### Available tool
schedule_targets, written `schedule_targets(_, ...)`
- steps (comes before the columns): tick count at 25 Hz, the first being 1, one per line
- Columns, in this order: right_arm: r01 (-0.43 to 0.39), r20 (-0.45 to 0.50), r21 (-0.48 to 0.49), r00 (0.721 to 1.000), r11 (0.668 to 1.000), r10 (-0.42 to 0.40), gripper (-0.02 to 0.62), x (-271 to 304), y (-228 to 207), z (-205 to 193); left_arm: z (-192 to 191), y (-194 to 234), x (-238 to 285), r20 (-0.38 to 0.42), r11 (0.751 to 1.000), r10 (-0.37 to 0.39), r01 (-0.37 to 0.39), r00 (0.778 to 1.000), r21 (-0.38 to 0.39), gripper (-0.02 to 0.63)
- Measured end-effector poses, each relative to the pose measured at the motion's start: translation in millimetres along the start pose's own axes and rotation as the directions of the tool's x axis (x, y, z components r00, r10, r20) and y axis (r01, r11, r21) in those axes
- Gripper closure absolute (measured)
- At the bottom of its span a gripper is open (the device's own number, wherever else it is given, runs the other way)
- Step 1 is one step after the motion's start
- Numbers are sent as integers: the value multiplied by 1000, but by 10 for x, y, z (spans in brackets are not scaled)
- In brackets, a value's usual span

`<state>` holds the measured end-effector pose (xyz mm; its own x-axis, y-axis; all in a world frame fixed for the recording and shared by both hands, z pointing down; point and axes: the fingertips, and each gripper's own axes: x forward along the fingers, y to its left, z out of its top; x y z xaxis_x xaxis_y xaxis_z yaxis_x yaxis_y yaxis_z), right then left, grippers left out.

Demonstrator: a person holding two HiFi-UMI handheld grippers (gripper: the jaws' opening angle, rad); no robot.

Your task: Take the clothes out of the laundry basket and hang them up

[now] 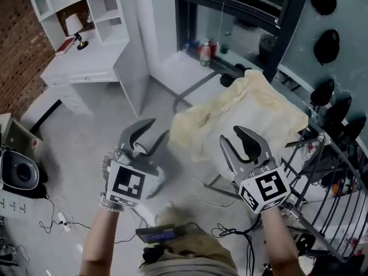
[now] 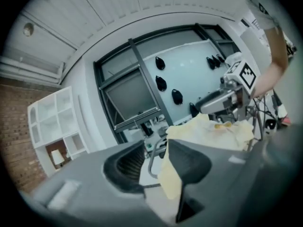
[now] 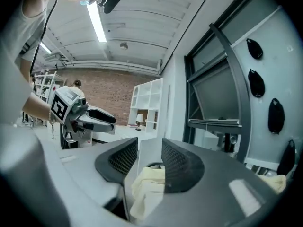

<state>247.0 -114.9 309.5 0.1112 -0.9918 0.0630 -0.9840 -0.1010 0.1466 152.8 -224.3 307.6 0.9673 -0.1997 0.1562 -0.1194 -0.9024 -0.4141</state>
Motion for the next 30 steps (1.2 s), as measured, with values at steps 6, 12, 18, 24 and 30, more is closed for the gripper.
schedule_targets(6, -132, -41, 20, 990, 991, 132, 433, 404, 696, -220, -570, 260, -555, -83, 997, 72, -74, 994, -28, 460)
schedule_targets(12, -201, -159, 58, 965, 978, 208, 433, 789, 1194, -835, -1297, 366, -693, -151, 991, 80, -94, 985, -94, 460)
schedule_targets(18, -230, -279, 141, 924, 963, 261, 433, 1185, 1586, -1663, -2057, 391, -656, -181, 981, 35, -69, 983, -182, 467)
schedule_targets(24, -266, -387, 199, 863, 943, 326, 431, 1544, 1911, -2770, -2955, 225, -528, -228, 969, -3, -53, 974, -240, 471)
schedule_targets(30, -258, -474, 271, 803, 927, 362, 430, 1873, 2159, -3766, -3636, 125, -428, -252, 966, -55, -12, 966, -258, 471)
